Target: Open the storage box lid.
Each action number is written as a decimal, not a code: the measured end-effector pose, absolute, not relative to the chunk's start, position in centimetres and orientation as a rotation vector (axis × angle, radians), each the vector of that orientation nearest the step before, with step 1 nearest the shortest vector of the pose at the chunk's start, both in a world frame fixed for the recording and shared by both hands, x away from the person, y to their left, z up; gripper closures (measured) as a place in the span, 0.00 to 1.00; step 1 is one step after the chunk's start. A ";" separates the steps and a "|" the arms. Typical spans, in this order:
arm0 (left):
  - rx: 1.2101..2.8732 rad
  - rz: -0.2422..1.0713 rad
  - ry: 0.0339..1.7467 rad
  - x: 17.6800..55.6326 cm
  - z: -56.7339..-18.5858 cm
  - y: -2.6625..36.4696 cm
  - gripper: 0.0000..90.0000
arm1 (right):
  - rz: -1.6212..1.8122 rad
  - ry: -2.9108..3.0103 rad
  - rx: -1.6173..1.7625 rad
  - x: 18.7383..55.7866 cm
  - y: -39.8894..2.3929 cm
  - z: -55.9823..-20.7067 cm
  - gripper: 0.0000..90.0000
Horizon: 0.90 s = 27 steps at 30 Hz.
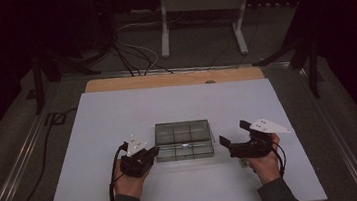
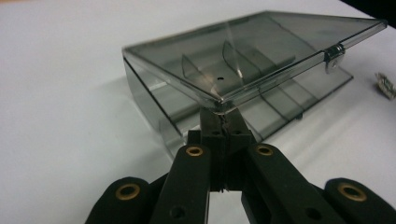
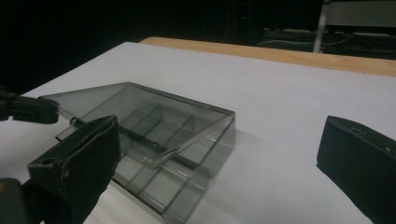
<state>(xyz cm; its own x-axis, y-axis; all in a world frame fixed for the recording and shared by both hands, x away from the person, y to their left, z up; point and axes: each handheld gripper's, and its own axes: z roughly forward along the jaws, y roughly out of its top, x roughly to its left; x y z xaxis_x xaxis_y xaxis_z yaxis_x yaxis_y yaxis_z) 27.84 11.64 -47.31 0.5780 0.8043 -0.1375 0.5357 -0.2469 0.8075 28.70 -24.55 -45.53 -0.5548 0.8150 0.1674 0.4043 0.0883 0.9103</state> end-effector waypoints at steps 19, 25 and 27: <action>1.865 0.382 1.097 30.2 -45.4 11.0 1.00 | 1.471 2.087 1.084 32.3 -20.7 -45.8 0.08; 1.855 0.384 1.101 30.8 -45.0 10.6 1.00 | 1.512 2.082 1.023 32.6 -19.9 -45.8 0.14; 1.850 0.387 1.100 31.0 -44.9 10.5 1.00 | 1.512 2.088 1.014 32.7 -19.7 -46.0 0.15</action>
<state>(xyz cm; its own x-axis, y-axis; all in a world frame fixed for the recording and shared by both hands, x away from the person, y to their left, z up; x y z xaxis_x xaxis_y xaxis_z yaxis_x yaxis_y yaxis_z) 30.96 10.51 -44.86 0.5513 0.8159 -0.1744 0.5273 -0.1788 0.8307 32.71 -19.72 -46.03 -0.6730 0.7311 0.1122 0.3346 0.1657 0.9277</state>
